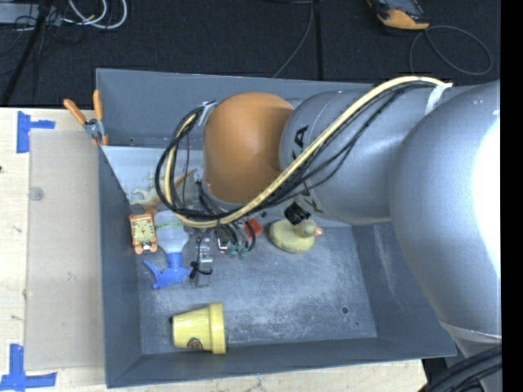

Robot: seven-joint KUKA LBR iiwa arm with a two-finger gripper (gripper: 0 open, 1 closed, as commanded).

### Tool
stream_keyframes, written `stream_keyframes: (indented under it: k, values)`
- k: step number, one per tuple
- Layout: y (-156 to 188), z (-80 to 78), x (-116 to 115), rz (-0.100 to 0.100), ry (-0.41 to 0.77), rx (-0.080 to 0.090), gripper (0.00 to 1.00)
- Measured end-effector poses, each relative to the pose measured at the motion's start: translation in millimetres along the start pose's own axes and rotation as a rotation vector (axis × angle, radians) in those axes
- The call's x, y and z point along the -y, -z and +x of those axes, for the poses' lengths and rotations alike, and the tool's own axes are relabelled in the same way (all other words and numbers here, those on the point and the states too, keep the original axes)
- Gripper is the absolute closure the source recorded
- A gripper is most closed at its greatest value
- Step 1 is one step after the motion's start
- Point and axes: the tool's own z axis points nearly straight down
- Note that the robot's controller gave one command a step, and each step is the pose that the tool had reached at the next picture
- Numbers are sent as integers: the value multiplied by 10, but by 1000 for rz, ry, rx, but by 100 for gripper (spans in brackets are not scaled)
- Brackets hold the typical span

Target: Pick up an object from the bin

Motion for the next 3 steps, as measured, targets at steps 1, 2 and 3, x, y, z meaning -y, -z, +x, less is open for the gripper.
stream_keyframes:
  k: [1, 2, 3]
  values:
    - [43, -15, 6, -1, -3, 7, 0]
    - [-107, 154, -18, -2, 53, 14, 0]
    - [-446, 329, 55, -3, 260, 10, 0]
